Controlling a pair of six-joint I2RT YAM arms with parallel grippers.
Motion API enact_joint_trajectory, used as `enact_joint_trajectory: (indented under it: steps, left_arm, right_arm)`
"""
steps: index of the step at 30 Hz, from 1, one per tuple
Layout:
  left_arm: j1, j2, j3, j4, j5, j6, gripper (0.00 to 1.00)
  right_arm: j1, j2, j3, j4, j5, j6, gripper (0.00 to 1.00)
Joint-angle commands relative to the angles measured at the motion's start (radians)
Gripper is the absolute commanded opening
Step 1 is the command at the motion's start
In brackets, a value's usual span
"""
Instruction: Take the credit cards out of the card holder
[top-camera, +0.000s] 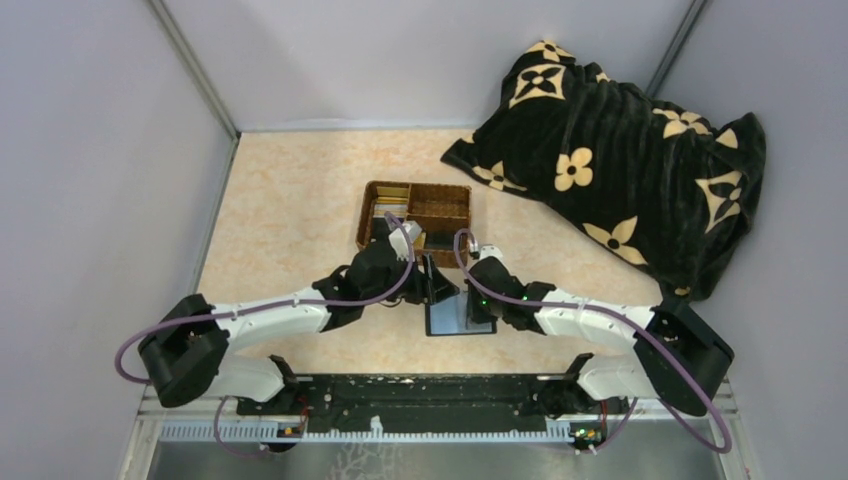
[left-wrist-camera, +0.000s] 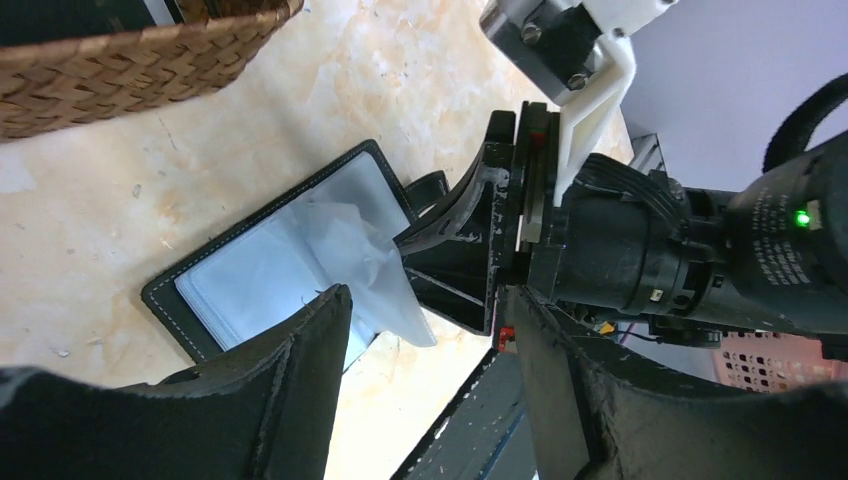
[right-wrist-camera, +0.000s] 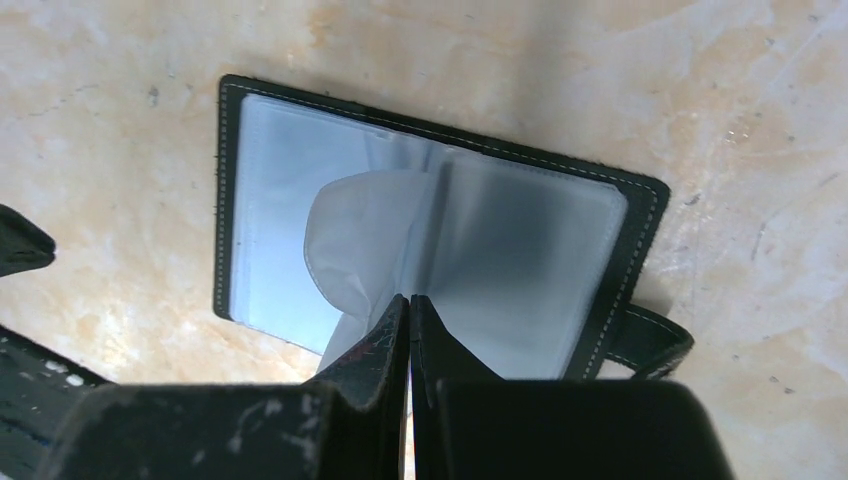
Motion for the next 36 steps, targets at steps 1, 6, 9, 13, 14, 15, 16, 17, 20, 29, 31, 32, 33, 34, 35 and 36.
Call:
enact_joint_trajectory:
  steps: [1,6,9,13,14,15,16,17,20,29,31,32,33,34,35,36]
  left_arm:
    - [-0.004,-0.061,-0.029,-0.034,-0.063,0.031,0.66]
    - [-0.004,-0.102,-0.070,-0.029,-0.121,0.013,0.66]
    - [-0.005,-0.113,-0.084,-0.028,-0.144,0.007,0.66]
    - [-0.005,-0.101,-0.085,-0.021,-0.142,0.007,0.66]
    - [-0.004,-0.096,-0.083,-0.017,-0.139,0.007,0.66]
    - [-0.004,-0.088,-0.083,-0.012,-0.135,0.008,0.66]
    - [-0.004,-0.082,-0.081,-0.007,-0.129,0.007,0.66]
    - [-0.004,-0.074,-0.080,0.000,-0.123,0.006,0.66]
    - [-0.004,-0.051,-0.070,0.021,-0.097,0.006,0.66]
    - [-0.004,-0.005,-0.009,0.058,-0.050,0.023,0.66]
    - [-0.004,-0.001,0.007,0.062,-0.037,0.024,0.66]
    - [-0.004,0.003,0.014,0.066,-0.029,0.024,0.66]
    - [-0.005,0.006,0.022,0.071,-0.018,0.023,0.66]
    - [-0.005,0.010,0.031,0.078,-0.008,0.022,0.66]
    - [-0.006,0.018,0.040,0.089,0.010,0.024,0.66]
    - [-0.008,0.027,0.055,0.095,0.026,0.028,0.66]
  right_arm:
    - [0.016,0.011,0.058,0.083,-0.037,0.002,0.00]
    - [0.042,0.051,0.075,0.119,-0.077,0.003,0.00]
    - [0.060,0.068,0.079,0.136,-0.083,0.007,0.00]
    - [0.061,0.111,0.061,0.146,-0.096,0.021,0.00]
    - [0.062,0.118,0.055,0.148,-0.098,0.023,0.00]
    - [0.062,0.120,0.053,0.145,-0.097,0.026,0.00]
    - [0.061,0.116,0.051,0.138,-0.091,0.029,0.00]
    - [0.062,0.105,0.051,0.129,-0.082,0.031,0.00]
    - [0.061,0.045,0.053,0.094,-0.040,0.028,0.00]
    - [0.061,-0.148,0.064,-0.006,0.039,0.026,0.00]
    - [0.061,-0.168,0.064,-0.050,0.075,0.028,0.00]
    - [0.060,-0.173,0.062,-0.072,0.093,0.028,0.00]
    - [0.057,-0.178,0.059,-0.095,0.108,0.029,0.00]
    - [0.052,-0.183,0.051,-0.114,0.121,0.033,0.00]
    - [0.043,-0.189,0.042,-0.129,0.126,0.041,0.00]
    - [0.031,-0.200,0.030,-0.139,0.125,0.046,0.00]
